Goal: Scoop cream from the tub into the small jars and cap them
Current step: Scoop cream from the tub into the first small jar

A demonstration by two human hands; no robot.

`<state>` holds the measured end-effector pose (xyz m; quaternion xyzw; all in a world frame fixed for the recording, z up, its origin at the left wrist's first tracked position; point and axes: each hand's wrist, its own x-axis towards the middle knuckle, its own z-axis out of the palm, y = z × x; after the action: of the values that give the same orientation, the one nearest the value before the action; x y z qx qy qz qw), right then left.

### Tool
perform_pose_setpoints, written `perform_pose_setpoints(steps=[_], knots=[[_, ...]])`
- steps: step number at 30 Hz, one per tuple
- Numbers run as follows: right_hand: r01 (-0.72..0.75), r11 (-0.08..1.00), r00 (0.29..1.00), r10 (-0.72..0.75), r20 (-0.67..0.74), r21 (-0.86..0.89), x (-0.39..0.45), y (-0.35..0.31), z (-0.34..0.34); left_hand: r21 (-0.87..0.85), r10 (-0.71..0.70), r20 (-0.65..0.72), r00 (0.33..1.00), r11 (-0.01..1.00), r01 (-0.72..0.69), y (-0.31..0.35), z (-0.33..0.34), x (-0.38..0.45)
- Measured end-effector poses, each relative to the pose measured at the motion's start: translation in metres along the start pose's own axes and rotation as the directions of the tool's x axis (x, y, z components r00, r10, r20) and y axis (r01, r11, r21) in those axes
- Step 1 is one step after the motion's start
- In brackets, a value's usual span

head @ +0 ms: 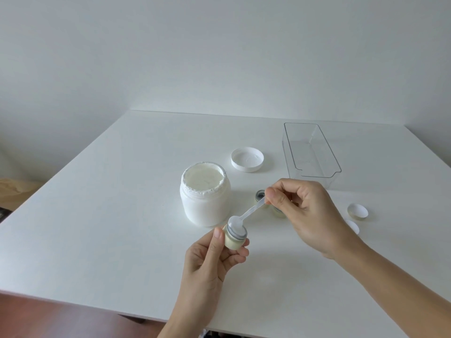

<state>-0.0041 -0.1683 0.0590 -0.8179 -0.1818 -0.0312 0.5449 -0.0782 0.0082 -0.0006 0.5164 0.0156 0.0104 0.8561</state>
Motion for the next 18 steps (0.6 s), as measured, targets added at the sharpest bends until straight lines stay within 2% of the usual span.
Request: perform_pose_setpoints(steps=[13, 16, 18], knots=[[0.042, 0.997, 0.982, -0.054, 0.181, 0.065, 0.01, -0.005, -0.004, -0.1, -0.044, -0.016, 0.999, 0.994, 0.042, 0.001, 0.001, 0.001], [-0.013, 0.996, 0.974, -0.007, 0.225, 0.084, 0.012, -0.005, -0.01, -0.114, -0.043, -0.035, 0.998, 0.993, 0.039, 0.001, 0.0, 0.001], [-0.108, 0.985, 0.973, 0.078, 0.217, 0.132, 0.015, -0.003, -0.014, -0.136, -0.045, -0.056, 0.997, 0.99, 0.037, 0.001, 0.0, 0.002]])
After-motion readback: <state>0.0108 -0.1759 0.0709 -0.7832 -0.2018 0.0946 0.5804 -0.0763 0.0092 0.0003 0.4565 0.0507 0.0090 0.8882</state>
